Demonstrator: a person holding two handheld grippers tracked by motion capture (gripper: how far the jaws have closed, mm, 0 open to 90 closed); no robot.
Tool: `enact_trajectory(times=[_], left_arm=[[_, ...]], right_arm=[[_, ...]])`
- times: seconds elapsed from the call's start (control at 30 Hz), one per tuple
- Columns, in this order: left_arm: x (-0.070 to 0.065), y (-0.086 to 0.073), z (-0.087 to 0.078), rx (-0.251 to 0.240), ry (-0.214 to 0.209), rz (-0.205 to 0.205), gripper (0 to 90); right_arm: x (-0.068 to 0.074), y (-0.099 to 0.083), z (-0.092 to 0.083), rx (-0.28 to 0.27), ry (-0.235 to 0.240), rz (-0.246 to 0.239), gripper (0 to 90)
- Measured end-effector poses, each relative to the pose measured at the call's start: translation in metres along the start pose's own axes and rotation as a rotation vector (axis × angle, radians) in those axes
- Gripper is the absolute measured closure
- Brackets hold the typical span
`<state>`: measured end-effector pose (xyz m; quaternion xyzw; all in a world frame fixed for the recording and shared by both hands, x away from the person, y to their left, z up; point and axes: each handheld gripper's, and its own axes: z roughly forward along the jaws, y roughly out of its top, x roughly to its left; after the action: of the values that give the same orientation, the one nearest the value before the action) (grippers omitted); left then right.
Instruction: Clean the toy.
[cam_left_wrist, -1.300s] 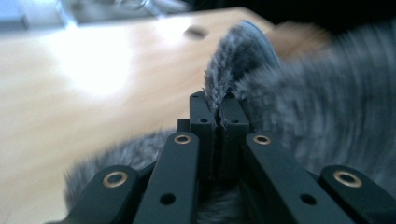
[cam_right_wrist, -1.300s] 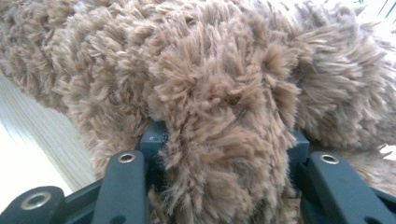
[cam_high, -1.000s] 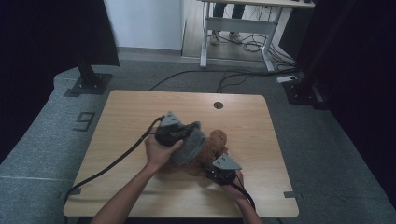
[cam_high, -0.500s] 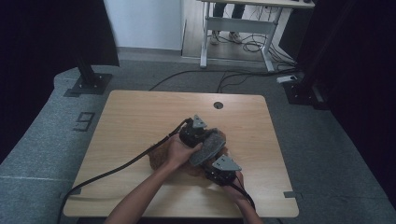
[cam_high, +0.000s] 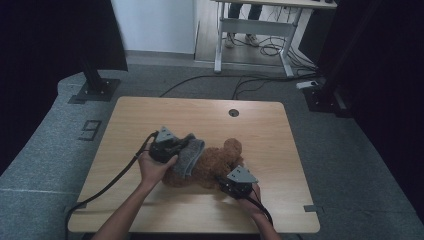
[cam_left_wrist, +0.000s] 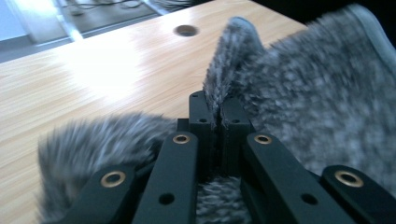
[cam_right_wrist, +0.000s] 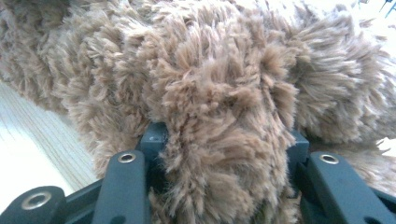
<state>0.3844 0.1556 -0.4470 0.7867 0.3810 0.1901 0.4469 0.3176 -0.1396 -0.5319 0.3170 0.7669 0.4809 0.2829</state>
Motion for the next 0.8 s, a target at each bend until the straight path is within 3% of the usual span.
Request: enact_trajectory(times=[0.23,0.37,0.5,0.6,0.8], left_arm=[[0.039,-0.053,-0.010,0.086,0.027,-0.101,85.8],[0.046,-0.066,-0.015,0.074,0.000,-0.153,85.7],[0.038,-0.047,-0.025,0.018,-0.025,-0.133,85.7],[0.023,-0.020,-0.027,-0.028,-0.058,-0.087,85.5],[-0.022,0.021,0.000,-0.048,-0.111,0.017,85.5]], right_arm=[[-0.002,0.000,0.000,-0.003,0.003,0.010,51.2],[-0.001,0.000,0.000,-0.003,-0.001,0.013,51.2],[-0.001,0.000,0.001,-0.003,-0.003,0.017,51.2],[-0.002,0.000,0.001,-0.005,-0.004,0.022,51.2],[-0.002,0.000,0.001,-0.006,-0.001,0.024,51.1]])
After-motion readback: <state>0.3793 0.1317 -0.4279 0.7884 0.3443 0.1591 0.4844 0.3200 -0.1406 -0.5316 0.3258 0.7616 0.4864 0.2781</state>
